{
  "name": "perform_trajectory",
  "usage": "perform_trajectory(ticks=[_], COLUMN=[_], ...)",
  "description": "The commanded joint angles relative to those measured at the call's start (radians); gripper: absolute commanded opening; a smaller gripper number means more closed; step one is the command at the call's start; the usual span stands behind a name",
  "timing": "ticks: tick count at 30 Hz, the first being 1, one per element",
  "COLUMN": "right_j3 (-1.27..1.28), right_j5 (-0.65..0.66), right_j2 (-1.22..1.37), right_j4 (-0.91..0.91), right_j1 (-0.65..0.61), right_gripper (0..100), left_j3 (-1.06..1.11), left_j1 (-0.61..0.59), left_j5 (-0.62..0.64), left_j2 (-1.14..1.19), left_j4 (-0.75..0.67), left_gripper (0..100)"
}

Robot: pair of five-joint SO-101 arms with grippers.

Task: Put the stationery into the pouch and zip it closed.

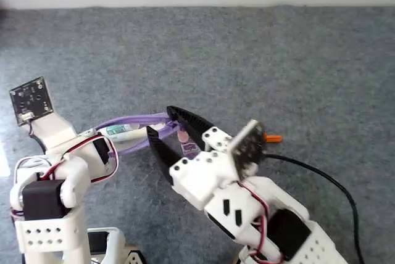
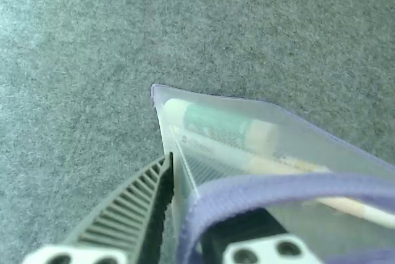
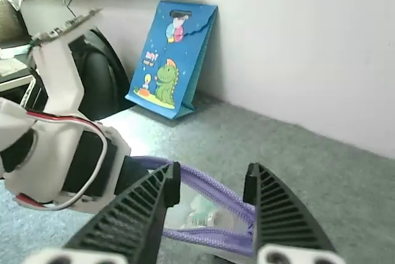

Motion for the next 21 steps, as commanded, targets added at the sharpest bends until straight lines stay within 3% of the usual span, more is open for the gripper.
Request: perform_trajectory(ticks=[1,6,11,15,21], right_j3=[-0.014,-0.009,0.028,0.012,-0.072], right_j5=[0.017,0.015,0.015,0.026,0.264], right_j2=[-0.039,-0.038,0.054,0.208,0.496], right_j4=[0.008,0.202,0.483,0.513,0.519], right_j1=[0.084,0.3,0.438,0.561,0.561], right_gripper=[17.7,17.5,17.5,17.5,17.7], left_j3=[-0.001,-0.002,-0.002,-0.002,-0.002], left_j1=[-0.005,-0.003,-0.005,-0.005,-0.005], left_j5=[0.012,0.012,0.012,0.012,0.012], left_j2=[0.012,0.012,0.012,0.012,0.012], left_j4=[-0.023,-0.023,-0.023,-0.021,-0.023], left_gripper=[1,1,1,1,1])
